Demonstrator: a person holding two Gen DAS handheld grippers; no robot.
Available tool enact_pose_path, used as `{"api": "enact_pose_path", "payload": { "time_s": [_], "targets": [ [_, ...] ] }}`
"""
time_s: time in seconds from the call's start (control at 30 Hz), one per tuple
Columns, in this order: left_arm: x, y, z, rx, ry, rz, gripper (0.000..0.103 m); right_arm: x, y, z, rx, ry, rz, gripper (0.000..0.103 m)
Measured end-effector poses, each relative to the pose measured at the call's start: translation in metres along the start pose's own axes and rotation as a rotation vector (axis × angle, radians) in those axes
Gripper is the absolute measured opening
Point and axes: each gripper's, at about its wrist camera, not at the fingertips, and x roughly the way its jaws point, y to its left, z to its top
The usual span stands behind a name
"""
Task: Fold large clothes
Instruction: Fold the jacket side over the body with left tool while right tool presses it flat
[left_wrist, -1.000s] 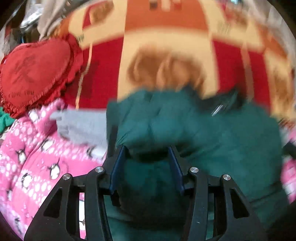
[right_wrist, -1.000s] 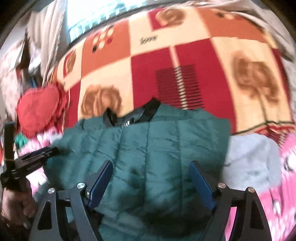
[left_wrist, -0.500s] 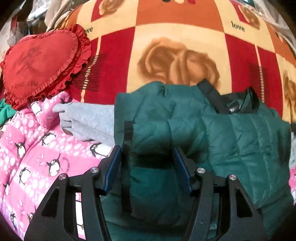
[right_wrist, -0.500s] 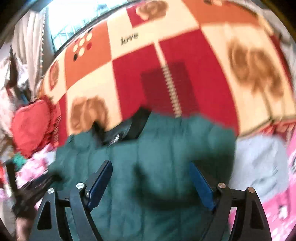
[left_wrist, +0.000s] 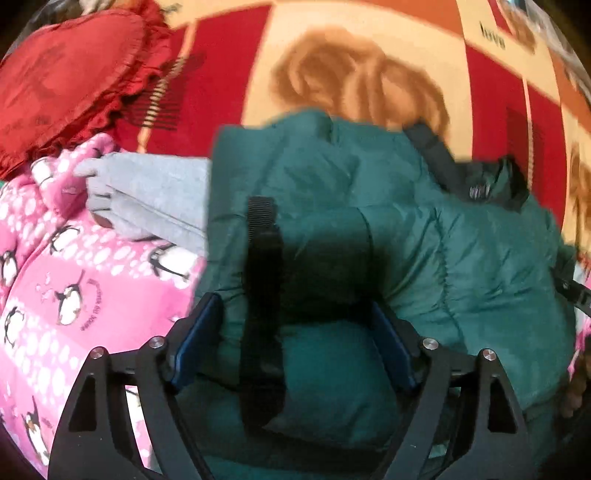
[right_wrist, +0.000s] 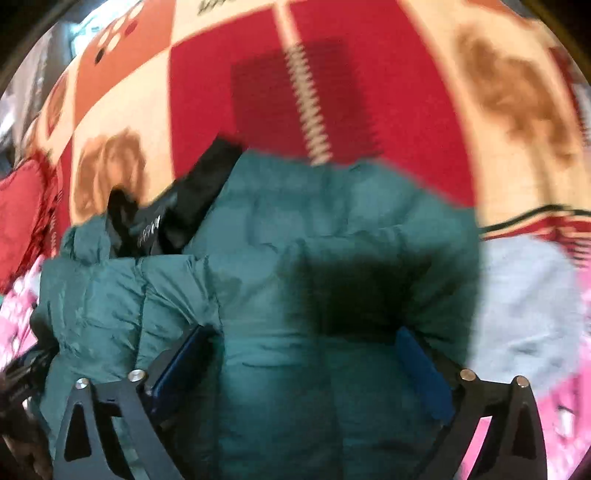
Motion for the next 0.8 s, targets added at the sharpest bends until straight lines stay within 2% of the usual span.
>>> {"api": "enact_pose_path", "payload": {
  "time_s": [0.07,0.1,0.2,0.27,0.33,0.37,0.4,0.43,0.5,0.6,0.73,0.8],
  "targets": [
    [-0.02,0.002,0.004,-0.004,-0.08,0.027,0.082,-0.027,0.004,0.001,0.057,-0.042,0.037,0.101],
    [-0.033,0.0,0.005,0.007,-0.132,0.028,0.082,-0.034,0.008,-0.004,0.065,-0.028,0.062,0.101],
    [-0.054,-0.013,0.002,0.055,-0.2,-0.009,0.082,-0.048,0.028,-0.028,0.025,-0.027,0.088,0.101],
    [-0.042,-0.024,-0.003,0.12,-0.144,-0.002,0.082,-0.038,0.039,-0.044,-0.022,0.018,0.105,0.101],
    [-0.016,-0.036,-0.01,0.18,-0.03,0.043,0.082,-0.019,0.042,-0.062,-0.064,0.093,0.117,0.103],
    [-0.004,-0.038,-0.012,0.196,0.023,0.049,0.082,-0.005,0.043,-0.068,-0.086,0.127,0.103,0.103],
    [0.002,-0.036,-0.012,0.188,0.043,0.039,0.083,0.004,0.043,-0.073,-0.096,0.139,0.098,0.103],
    [0.001,-0.034,-0.013,0.172,0.043,0.034,0.085,0.007,0.042,-0.074,-0.09,0.136,0.099,0.103],
    [0.008,-0.024,-0.01,0.11,0.075,0.033,0.102,0.009,0.043,-0.073,-0.093,0.142,0.089,0.103],
    [0.021,-0.01,-0.009,0.02,0.136,-0.035,0.103,0.014,0.046,-0.074,-0.107,0.148,0.075,0.103],
    [0.018,-0.011,-0.009,0.029,0.12,-0.033,0.103,0.009,0.045,-0.074,-0.098,0.139,0.093,0.103],
    [0.01,-0.006,-0.008,0.013,0.1,-0.064,0.103,-0.01,0.042,-0.07,-0.079,0.107,0.123,0.103]
  ]
}}
